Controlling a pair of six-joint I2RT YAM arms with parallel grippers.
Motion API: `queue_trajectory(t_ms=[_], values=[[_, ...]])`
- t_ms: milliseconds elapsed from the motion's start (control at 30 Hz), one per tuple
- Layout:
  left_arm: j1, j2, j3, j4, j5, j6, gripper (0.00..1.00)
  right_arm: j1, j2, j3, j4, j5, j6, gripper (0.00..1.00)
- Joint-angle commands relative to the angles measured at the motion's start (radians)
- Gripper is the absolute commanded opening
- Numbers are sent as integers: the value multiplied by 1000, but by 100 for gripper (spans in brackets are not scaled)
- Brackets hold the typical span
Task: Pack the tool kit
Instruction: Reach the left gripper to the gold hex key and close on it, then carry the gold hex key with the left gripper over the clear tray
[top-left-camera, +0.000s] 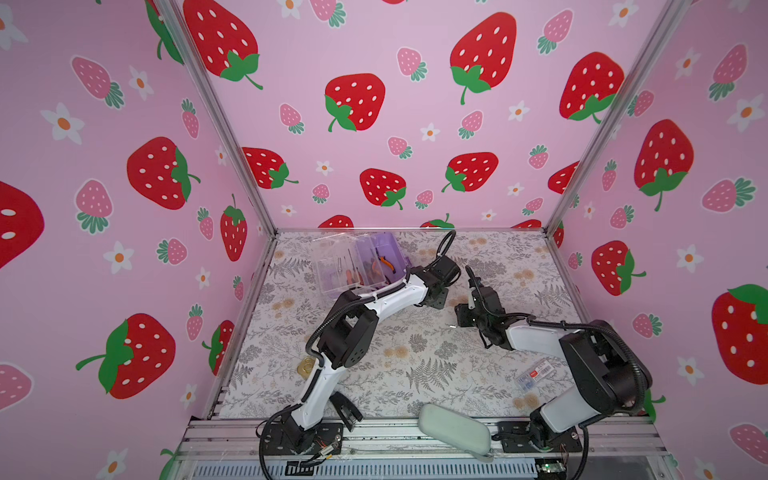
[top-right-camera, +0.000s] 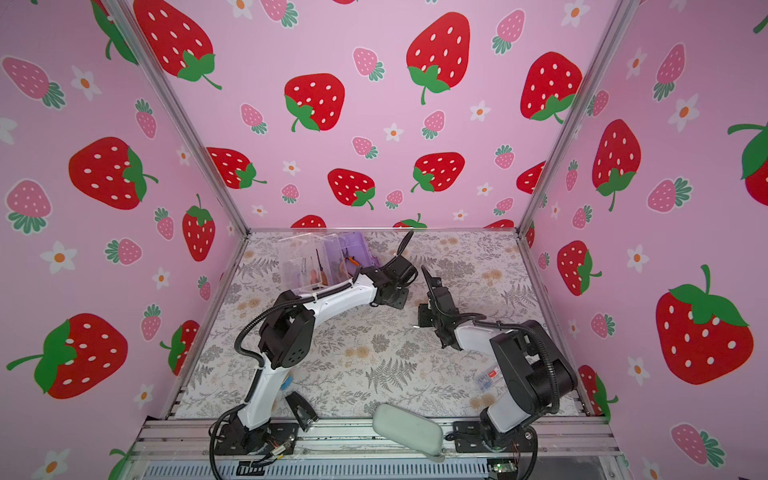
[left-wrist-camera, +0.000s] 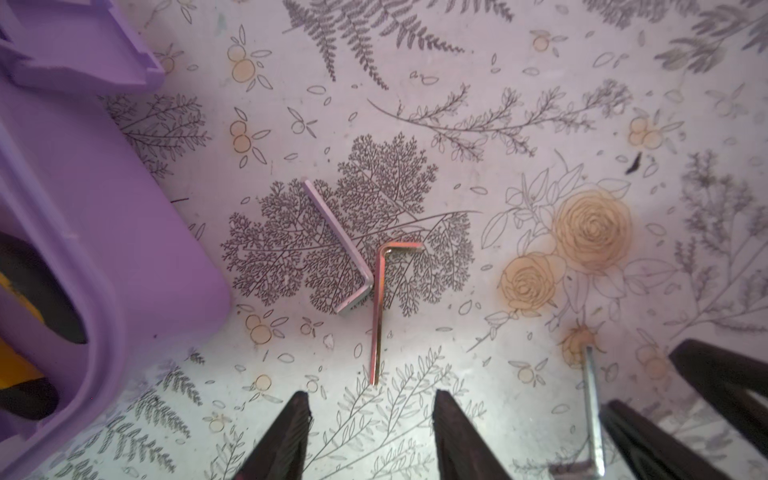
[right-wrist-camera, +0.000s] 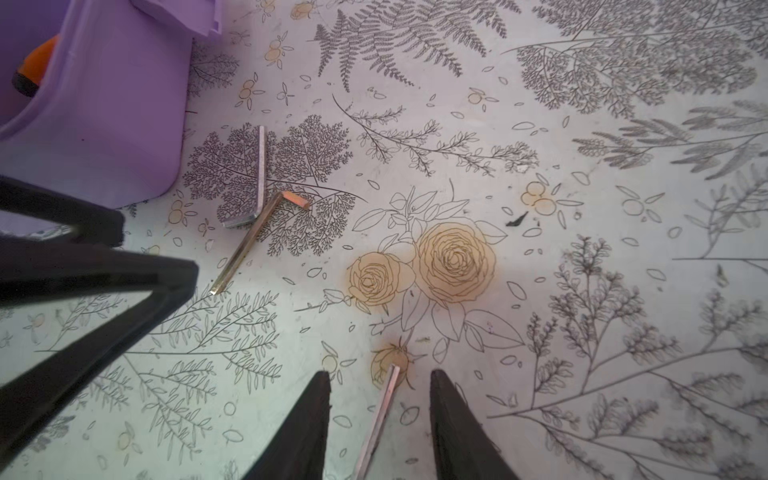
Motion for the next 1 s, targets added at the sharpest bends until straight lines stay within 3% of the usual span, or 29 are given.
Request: queue_trajectory(t_ms=[0,300,800,967], values=[[5,41,49,26,25,-3,42,-2,27,29,-13,-36,19,42],[28,117,90,16,71,-27,36,-10,40,33,-16,-60,31,42],[35,129,79,5,90,-47,0,-19,61,39,-13,-89,39,42],[34,77,39,1,88,-56,0,-20,57,37,-13,-96,39,41]])
